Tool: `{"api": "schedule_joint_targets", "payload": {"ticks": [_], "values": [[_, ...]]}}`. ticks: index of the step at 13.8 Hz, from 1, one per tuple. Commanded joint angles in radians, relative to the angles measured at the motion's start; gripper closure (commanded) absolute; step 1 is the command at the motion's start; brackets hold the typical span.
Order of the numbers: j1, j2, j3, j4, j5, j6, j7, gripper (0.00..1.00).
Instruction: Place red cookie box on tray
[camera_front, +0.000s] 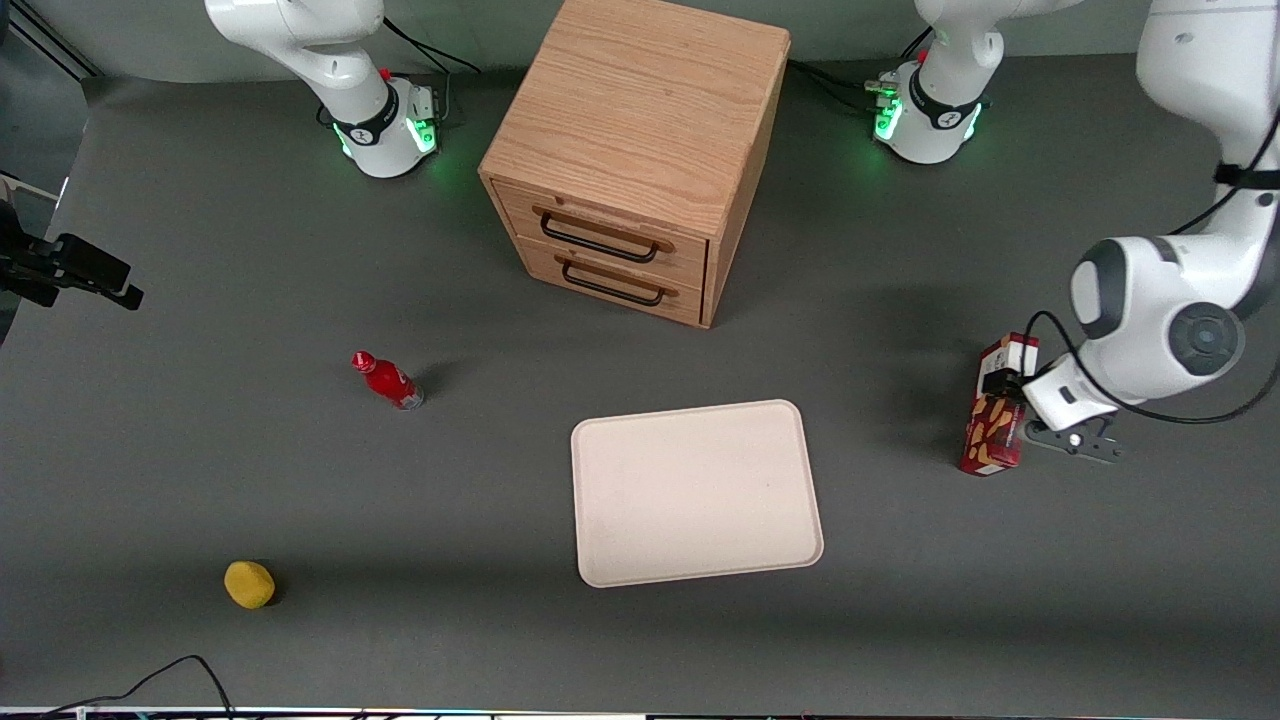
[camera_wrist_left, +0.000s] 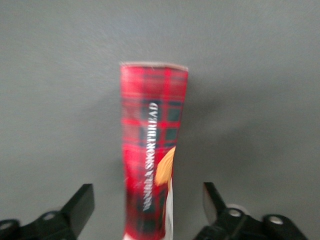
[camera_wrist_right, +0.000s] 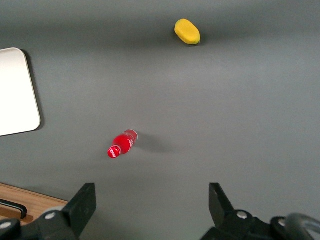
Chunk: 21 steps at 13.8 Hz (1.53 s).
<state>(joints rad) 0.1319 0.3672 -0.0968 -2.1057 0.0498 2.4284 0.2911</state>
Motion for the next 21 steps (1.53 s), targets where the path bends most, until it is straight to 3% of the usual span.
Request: {"api": "schedule_joint_targets", "payload": {"ticks": [1,5,8,12,15,18,21], "values": [[-0.003,0.002,0.011,-0.074,-0.018,0.124,0.008,1.00],[-0.005,-0.011,0.011,-0.028,-0.024,0.068,0.002,1.00],[-0.003,-0.043,0.009,0.097,-0.025,-0.148,0.002,1.00],[-0.012,-0.070,-0.013,0.470,-0.088,-0.663,-0.108,1.00],[-0.012,-0.065,-0.101,0.698,-0.096,-0.891,-0.322,1.00],[-0.015,-0.022,-0.297,0.731,-0.093,-0.847,-0.663,1.00],[-0.067,0.103,-0.428,0.713,-0.024,-0.610,-0.913,1.00]]}}
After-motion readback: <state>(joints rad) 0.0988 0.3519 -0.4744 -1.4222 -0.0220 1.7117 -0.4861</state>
